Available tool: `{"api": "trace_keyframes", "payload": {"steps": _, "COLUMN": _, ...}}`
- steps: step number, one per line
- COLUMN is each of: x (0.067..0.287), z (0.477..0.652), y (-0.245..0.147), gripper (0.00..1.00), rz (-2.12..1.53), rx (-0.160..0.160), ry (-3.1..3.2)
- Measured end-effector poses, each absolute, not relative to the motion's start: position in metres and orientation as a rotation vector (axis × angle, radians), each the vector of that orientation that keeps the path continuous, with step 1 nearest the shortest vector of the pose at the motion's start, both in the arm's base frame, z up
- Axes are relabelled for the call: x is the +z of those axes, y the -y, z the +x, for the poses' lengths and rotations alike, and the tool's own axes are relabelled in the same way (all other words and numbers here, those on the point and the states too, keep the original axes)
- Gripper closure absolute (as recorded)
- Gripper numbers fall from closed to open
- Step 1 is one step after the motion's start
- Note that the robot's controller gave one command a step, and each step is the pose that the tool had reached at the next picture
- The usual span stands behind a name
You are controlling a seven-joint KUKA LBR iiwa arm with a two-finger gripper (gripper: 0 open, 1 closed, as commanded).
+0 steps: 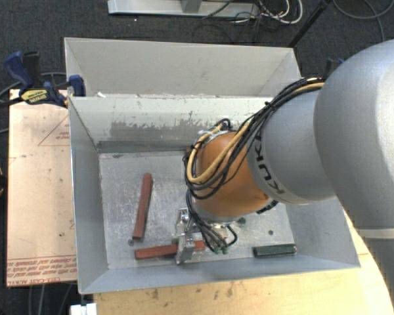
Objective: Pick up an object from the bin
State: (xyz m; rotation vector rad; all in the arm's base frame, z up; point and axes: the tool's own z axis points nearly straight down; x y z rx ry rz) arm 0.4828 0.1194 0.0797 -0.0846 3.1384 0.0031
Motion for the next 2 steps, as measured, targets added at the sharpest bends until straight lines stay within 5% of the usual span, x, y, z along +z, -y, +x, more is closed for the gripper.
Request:
{"api": "trace_keyframes", "payload": {"steps": 1, "x": 0.080, "z": 0.483, "y": -0.119, "gripper": 1.00, "rz": -0.084, "rx": 0.003, "ry": -3.138}}
{"api": "trace_keyframes", "payload": {"steps": 2, "x": 0.212, "z": 0.489, "y": -0.118, "gripper": 1.00, "rz": -0.076, "rx": 0.002, "ry": -3.140}}
